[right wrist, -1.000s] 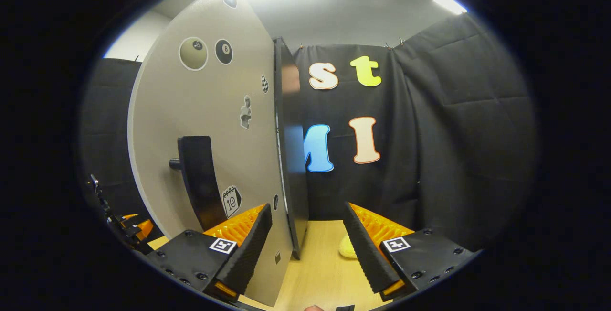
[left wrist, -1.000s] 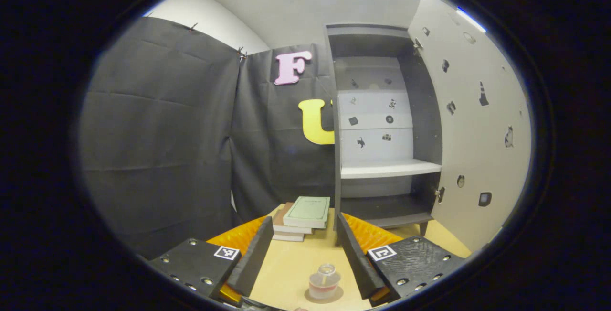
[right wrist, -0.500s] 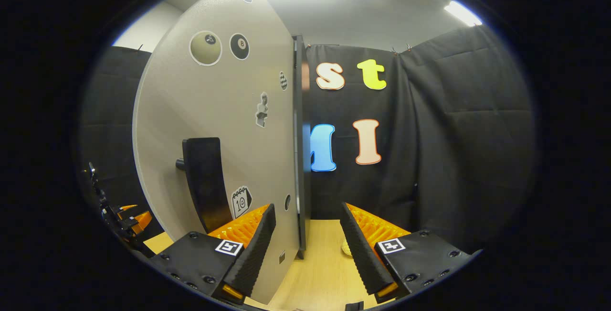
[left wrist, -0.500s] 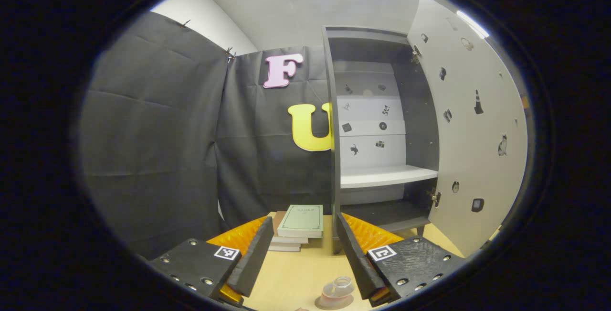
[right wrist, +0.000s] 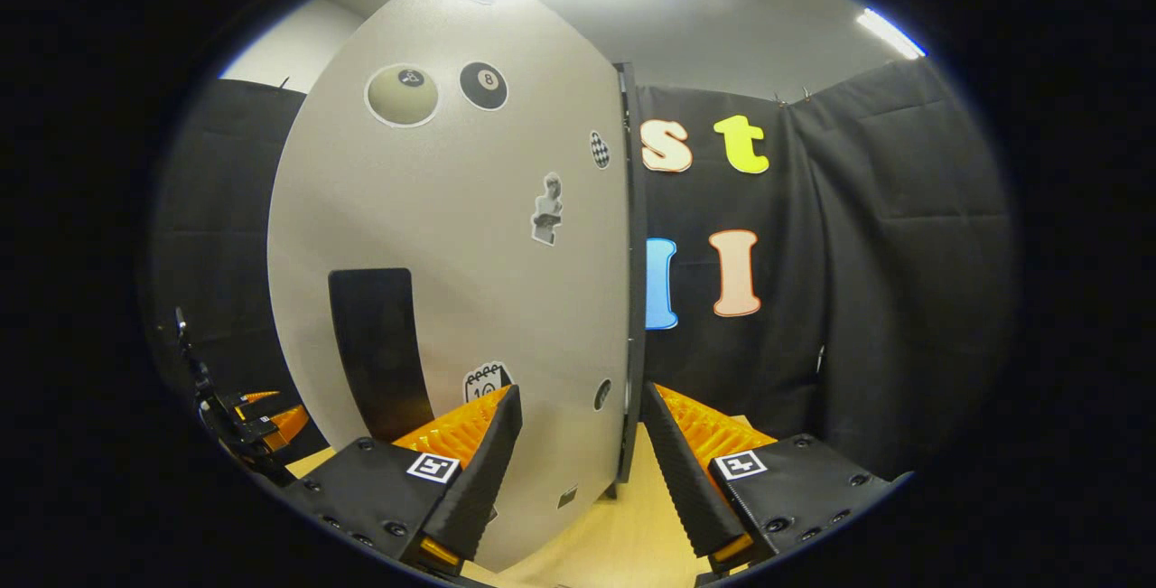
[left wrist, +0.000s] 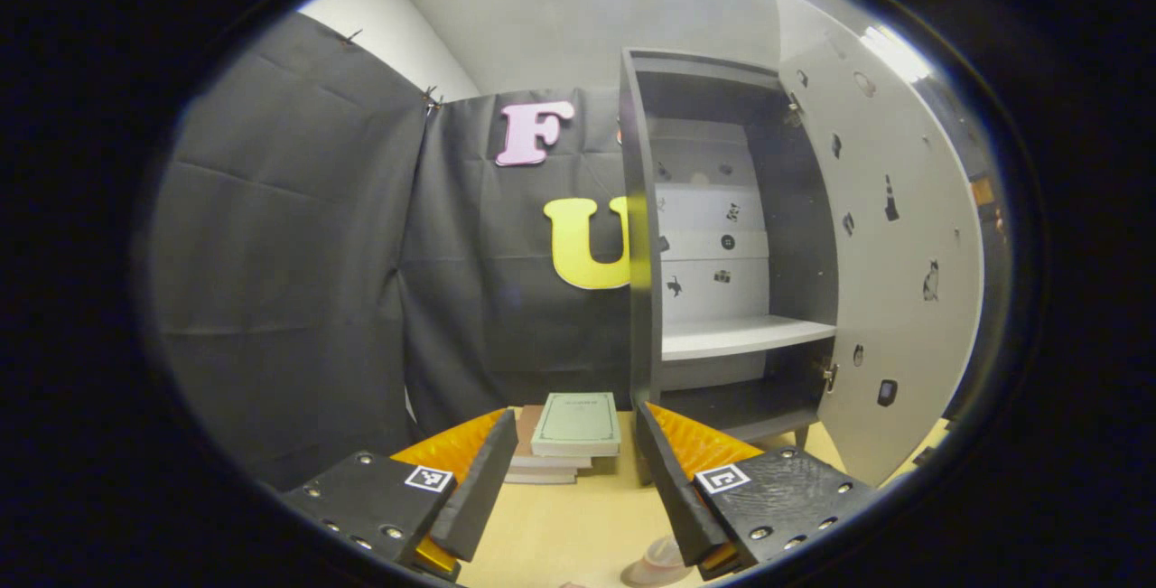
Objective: Open the cabinet door with the right hand, grasp the bottle in the cabinet with the left hand and place it on the coaster, then close the cabinet door with the right hand.
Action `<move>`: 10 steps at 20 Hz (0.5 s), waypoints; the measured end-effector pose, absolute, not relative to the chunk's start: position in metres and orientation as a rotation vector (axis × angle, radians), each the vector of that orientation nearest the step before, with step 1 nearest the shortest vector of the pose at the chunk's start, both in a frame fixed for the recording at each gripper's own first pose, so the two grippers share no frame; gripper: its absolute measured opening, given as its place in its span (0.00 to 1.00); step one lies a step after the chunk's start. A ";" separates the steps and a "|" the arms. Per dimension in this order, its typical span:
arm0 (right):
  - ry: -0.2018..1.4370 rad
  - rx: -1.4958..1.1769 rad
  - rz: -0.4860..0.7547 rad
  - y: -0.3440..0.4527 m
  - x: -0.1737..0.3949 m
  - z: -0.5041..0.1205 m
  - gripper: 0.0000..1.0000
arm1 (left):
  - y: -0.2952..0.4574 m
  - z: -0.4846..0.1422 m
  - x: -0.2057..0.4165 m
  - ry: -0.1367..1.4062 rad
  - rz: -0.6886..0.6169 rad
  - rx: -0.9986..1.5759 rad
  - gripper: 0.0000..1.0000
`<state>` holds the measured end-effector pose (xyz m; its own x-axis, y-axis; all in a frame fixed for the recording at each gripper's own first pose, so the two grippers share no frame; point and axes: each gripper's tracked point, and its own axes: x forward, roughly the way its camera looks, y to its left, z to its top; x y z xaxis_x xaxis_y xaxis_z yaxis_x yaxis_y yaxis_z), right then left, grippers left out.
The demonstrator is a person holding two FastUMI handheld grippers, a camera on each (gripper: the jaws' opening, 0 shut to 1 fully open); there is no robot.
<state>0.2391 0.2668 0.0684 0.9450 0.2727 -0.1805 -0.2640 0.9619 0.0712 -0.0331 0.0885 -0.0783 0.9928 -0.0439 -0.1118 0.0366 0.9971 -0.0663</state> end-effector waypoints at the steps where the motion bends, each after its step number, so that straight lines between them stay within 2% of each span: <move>1: 0.186 0.046 0.280 0.274 0.241 0.069 0.87 | 0.093 -0.079 -0.031 0.114 -0.041 -0.069 0.80; 2: 0.182 0.045 0.289 0.278 0.245 0.069 0.87 | 0.099 -0.080 -0.030 0.112 -0.041 -0.073 0.84; 3: 0.179 0.045 0.299 0.285 0.247 0.070 0.87 | 0.104 -0.081 -0.029 0.110 -0.040 -0.076 0.80; 10: 0.156 0.051 0.357 0.354 0.270 0.066 0.88 | 0.149 -0.095 -0.031 0.113 -0.012 -0.080 0.82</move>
